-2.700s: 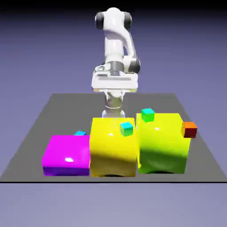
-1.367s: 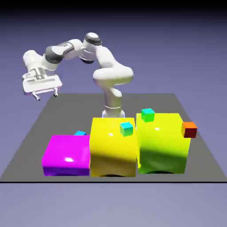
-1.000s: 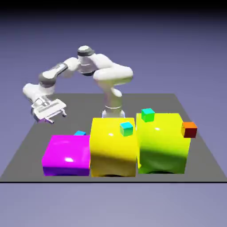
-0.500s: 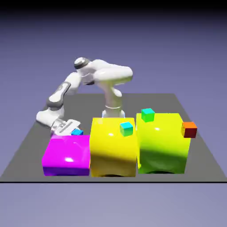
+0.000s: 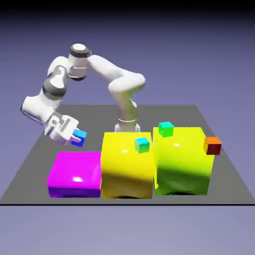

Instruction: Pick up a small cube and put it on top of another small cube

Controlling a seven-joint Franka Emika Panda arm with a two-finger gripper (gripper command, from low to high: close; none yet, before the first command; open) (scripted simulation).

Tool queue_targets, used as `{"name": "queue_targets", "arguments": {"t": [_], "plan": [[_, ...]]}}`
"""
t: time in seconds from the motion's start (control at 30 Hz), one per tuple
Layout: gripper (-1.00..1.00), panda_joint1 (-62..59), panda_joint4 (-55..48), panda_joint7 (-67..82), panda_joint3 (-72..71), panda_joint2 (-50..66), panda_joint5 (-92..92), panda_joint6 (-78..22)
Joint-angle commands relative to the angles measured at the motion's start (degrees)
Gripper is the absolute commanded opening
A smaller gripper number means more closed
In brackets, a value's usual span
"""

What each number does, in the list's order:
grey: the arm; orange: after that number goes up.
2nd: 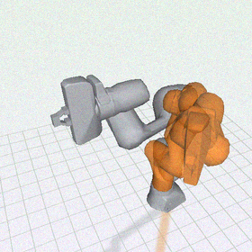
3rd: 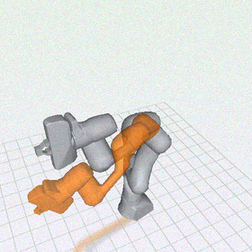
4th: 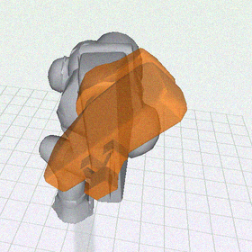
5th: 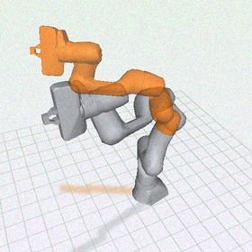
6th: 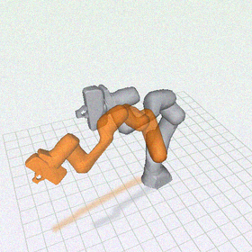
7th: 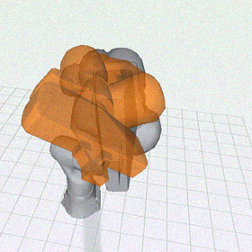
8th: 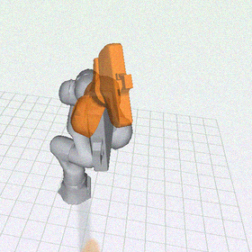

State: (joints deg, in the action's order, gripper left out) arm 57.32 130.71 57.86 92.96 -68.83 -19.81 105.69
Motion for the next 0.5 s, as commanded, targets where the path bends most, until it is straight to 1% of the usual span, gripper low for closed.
{"name": "queue_targets", "arguments": {"t": [0.0, 0.27, 0.47], "plan": [[-1.0, 2.08, 0.06, -0.88, -1.0, 0.56, 0.34, 1.22], [-1.0, 18.69, 0.61, -8.18, -8.71, 4.66, 2.62, 10.73], [-1.0, 31.15, 2.34, -18.75, -7.85, -1.01, -0.38, 24.25]]}}
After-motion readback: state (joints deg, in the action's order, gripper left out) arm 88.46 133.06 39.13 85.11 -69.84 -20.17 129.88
